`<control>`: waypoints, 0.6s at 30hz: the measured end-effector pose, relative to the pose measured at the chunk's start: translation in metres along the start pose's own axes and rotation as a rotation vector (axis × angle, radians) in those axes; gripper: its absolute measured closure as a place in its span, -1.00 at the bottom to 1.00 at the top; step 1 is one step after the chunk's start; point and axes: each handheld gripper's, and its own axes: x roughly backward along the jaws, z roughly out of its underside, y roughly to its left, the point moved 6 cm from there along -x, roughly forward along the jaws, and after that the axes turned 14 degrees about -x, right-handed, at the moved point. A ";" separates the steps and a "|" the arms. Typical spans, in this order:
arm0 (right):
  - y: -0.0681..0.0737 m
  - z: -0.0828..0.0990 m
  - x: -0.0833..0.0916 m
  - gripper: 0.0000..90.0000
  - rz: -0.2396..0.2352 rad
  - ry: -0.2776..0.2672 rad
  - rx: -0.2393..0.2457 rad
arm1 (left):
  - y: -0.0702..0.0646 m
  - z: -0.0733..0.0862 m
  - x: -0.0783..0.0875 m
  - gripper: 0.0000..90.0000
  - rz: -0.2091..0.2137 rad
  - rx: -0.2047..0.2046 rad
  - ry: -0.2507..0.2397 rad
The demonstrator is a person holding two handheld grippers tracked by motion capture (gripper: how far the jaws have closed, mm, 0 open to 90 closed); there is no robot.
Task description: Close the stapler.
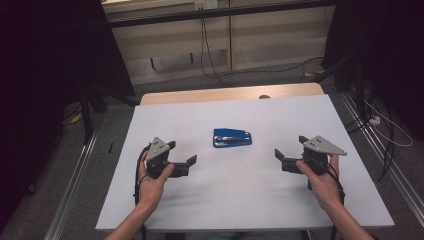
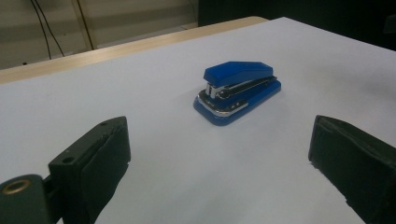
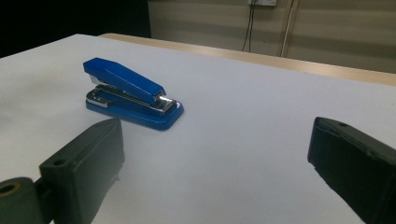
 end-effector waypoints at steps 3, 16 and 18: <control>0.000 0.001 0.003 -0.92 0.004 0.001 0.006 | 0.003 0.003 0.008 -0.87 -0.021 0.007 -0.004; -0.007 0.013 0.023 -0.95 0.033 -0.001 -0.014 | 0.006 0.024 0.031 -0.89 -0.067 0.029 0.031; -0.010 0.014 0.026 -0.95 0.048 -0.008 -0.014 | 0.006 0.027 0.036 -0.89 -0.067 0.031 0.033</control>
